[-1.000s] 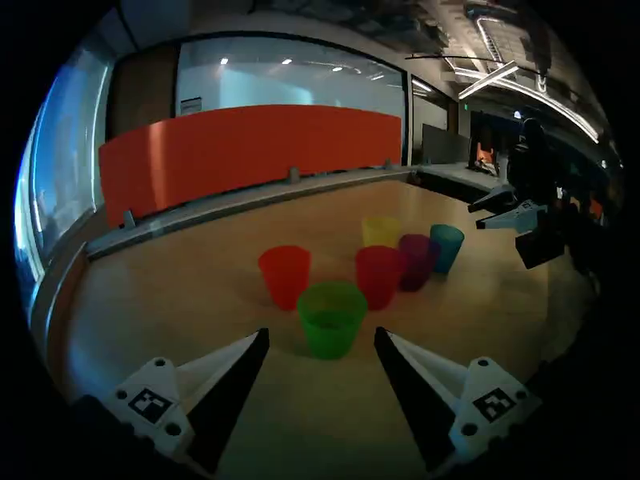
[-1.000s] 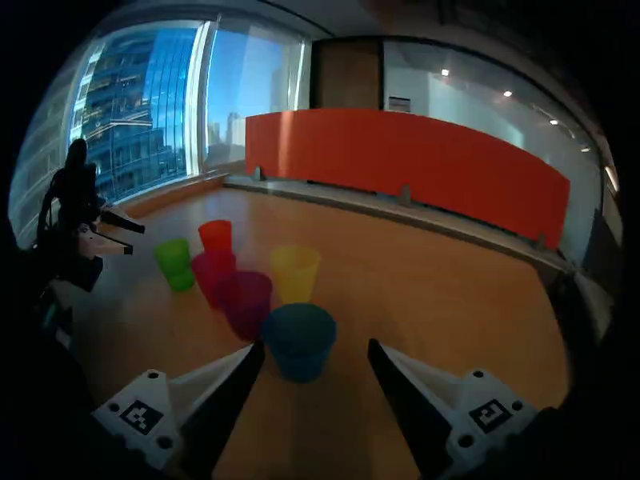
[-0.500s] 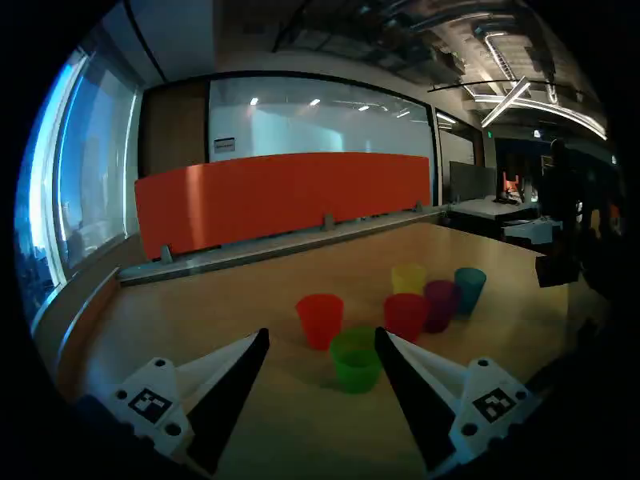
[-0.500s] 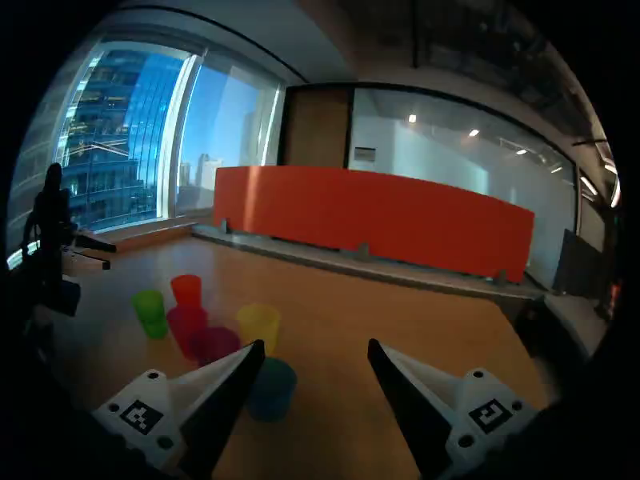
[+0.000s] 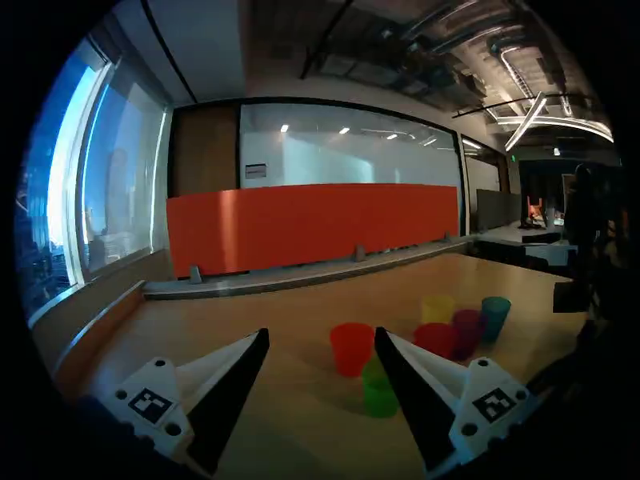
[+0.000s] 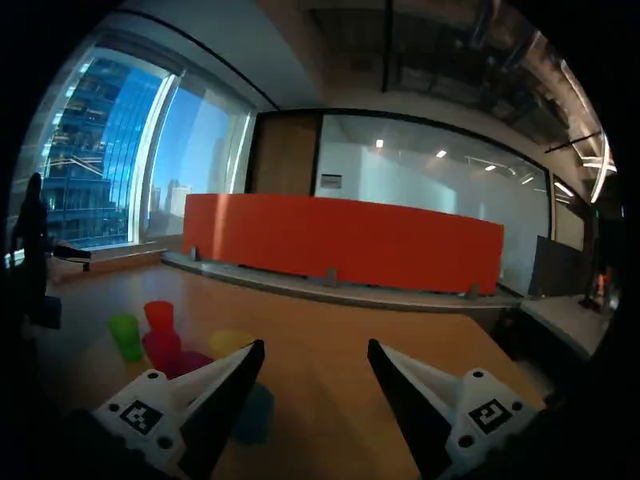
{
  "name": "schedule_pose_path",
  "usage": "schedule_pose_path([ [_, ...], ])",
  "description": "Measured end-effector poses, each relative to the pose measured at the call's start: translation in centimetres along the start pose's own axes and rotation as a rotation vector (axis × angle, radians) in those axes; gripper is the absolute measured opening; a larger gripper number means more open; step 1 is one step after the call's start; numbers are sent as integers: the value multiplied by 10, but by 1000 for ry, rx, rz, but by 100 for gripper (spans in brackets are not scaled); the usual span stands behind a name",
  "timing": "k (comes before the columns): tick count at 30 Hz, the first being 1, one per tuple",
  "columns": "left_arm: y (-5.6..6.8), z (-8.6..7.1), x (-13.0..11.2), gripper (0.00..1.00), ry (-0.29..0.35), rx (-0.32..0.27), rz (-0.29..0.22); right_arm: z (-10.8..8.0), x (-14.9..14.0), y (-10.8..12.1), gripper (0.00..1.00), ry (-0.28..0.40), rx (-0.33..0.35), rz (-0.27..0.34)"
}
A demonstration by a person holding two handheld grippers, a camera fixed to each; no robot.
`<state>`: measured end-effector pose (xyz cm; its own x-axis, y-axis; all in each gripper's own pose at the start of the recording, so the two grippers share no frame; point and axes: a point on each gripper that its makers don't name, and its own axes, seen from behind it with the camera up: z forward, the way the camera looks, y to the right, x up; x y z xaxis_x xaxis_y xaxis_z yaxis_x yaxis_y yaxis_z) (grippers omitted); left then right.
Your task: Pour water
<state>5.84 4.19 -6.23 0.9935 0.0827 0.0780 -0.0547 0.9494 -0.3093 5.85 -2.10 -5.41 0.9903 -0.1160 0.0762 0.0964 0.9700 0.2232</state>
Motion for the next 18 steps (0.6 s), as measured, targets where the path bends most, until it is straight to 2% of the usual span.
schedule_pose_path([
  [9,-27,2,1,98,51,111,-7,3,10,11,100,67,-90,13],
  [14,-31,3,-4,98,59,141,-6,2,11,14,100,84,-124,13],
  [18,-30,3,-6,98,73,149,-27,-1,11,14,100,89,-141,18],
])
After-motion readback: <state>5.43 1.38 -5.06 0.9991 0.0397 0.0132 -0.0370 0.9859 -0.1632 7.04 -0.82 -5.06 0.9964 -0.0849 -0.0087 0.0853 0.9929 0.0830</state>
